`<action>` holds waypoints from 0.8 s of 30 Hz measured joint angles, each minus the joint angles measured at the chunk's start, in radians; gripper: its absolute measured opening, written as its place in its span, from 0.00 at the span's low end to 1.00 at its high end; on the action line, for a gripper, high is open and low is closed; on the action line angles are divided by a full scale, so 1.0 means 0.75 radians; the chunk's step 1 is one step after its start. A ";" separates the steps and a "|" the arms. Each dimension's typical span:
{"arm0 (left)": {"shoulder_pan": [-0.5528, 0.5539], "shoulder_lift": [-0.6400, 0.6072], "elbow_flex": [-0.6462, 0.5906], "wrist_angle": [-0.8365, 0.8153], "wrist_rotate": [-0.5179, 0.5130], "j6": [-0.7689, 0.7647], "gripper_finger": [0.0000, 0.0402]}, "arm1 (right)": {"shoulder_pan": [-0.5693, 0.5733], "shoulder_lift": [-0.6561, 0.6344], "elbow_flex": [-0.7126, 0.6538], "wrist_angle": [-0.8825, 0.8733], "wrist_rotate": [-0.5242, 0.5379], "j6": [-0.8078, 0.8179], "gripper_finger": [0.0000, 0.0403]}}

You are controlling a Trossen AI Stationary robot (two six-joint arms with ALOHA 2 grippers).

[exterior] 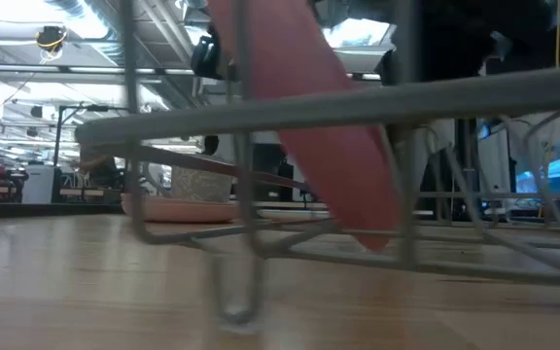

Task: Sort dishes
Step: Put the pink plate into the dish rack

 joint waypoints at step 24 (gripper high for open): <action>0.004 0.003 -0.002 0.019 -0.006 -0.053 0.38 | -0.013 -0.012 0.005 0.023 -0.125 0.074 0.35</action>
